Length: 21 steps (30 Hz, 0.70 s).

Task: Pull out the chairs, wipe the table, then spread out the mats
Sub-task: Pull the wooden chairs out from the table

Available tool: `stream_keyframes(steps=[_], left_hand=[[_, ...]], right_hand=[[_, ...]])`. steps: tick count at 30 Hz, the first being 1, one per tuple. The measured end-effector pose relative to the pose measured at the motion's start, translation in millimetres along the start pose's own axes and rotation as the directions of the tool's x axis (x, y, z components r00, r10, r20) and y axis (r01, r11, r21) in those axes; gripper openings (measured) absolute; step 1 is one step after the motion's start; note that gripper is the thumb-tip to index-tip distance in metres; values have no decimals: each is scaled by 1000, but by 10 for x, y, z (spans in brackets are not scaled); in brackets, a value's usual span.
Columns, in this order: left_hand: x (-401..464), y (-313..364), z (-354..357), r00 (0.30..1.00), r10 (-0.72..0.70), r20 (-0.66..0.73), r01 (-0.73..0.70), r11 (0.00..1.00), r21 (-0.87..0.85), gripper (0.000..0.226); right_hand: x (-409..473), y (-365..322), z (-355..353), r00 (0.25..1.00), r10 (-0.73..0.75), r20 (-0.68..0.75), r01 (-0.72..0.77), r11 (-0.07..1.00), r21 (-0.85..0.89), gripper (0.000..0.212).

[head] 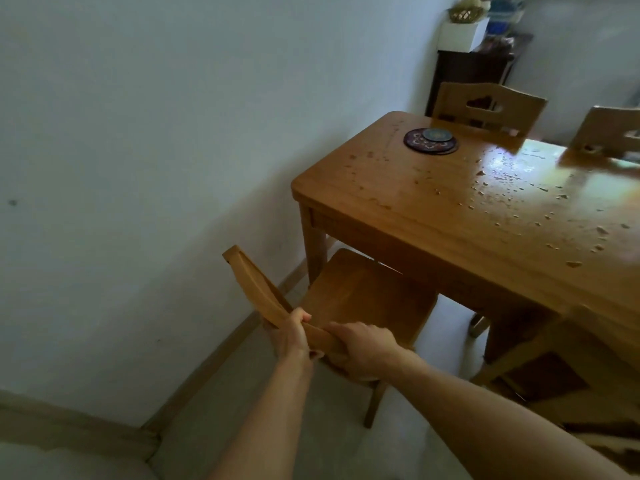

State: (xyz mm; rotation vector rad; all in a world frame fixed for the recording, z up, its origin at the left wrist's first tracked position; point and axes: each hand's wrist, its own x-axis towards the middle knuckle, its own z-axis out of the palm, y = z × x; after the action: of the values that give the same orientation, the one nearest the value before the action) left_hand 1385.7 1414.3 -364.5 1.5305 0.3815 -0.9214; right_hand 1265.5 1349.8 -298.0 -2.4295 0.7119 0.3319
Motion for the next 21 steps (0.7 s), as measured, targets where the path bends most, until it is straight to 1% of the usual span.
stream_keyframes(steps=[2, 5, 10, 15, 21], left_hand=[[-3, 34, 184, 1000, 11, 28, -11, 1000, 6, 93], [-26, 102, 476, 999, 20, 50, -20, 1000, 3, 97], [-105, 285, 909, 996, 5, 89, -7, 1000, 26, 89], [36, 409, 1313, 994, 6, 113, -11, 999, 44, 79], [187, 474, 1714, 993, 0, 118, -7, 998, 56, 80]], right_hand=[[13, 142, -104, 999, 17, -32, -18, 999, -26, 35], [47, 328, -276, 998, 26, -64, -31, 997, -73, 34], [198, 611, -536, 993, 44, -106, -54, 994, -95, 30], [378, 874, -801, 991, 70, -118, -82, 992, -96, 32], [499, 1131, -1079, 991, 72, -111, -84, 990, -112, 39]])
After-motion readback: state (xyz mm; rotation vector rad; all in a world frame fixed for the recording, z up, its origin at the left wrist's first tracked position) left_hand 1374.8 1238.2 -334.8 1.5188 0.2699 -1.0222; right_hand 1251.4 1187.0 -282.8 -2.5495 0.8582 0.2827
